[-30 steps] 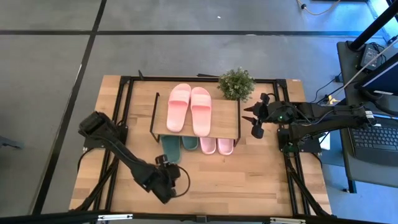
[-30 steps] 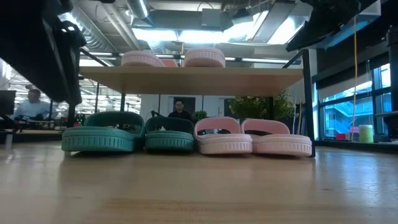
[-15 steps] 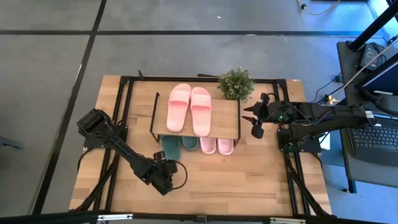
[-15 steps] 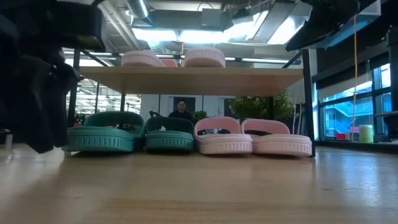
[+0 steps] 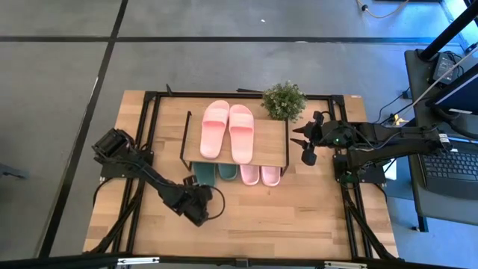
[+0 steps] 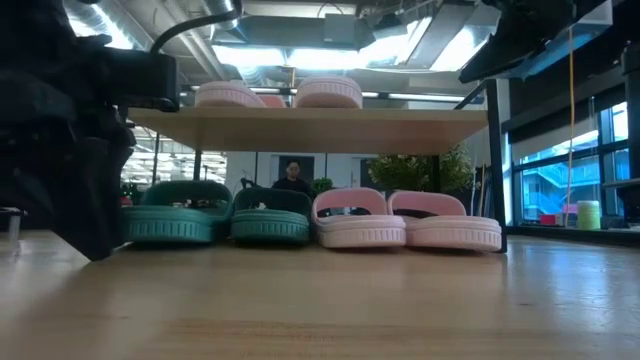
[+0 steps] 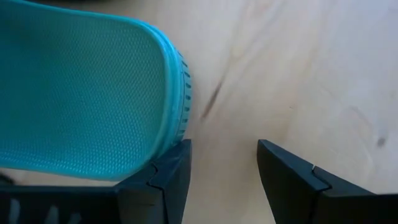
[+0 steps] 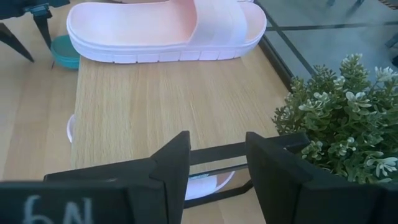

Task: Pick and place slides into the shelf
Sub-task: Put the green slide under the shelf, then return to Home Position

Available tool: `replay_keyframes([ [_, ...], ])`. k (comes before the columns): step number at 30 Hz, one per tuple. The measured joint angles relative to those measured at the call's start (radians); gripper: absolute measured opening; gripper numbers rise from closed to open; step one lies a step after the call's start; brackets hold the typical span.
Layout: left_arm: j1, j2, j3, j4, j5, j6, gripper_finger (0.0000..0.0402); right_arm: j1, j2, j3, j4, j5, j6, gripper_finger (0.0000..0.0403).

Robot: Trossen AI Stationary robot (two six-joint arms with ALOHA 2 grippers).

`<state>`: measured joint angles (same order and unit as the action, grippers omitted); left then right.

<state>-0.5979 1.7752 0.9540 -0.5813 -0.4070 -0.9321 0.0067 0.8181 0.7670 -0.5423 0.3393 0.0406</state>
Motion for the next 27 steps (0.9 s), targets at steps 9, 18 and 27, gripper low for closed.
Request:
replay_keyframes([
  [9,0.029,0.002,-0.002,-0.046,-0.044,0.008,0.0173,0.0,0.0,0.0,0.0,0.0,-0.019,0.0157],
  [18,0.07,0.003,-0.003,-0.068,-0.076,0.003,0.0173,0.0,0.0,0.0,0.0,0.0,-0.02,0.0157],
  [27,0.037,-0.061,-0.012,-0.073,-0.007,-0.027,0.0173,0.0,0.0,0.0,0.0,0.0,-0.023,0.0157],
])
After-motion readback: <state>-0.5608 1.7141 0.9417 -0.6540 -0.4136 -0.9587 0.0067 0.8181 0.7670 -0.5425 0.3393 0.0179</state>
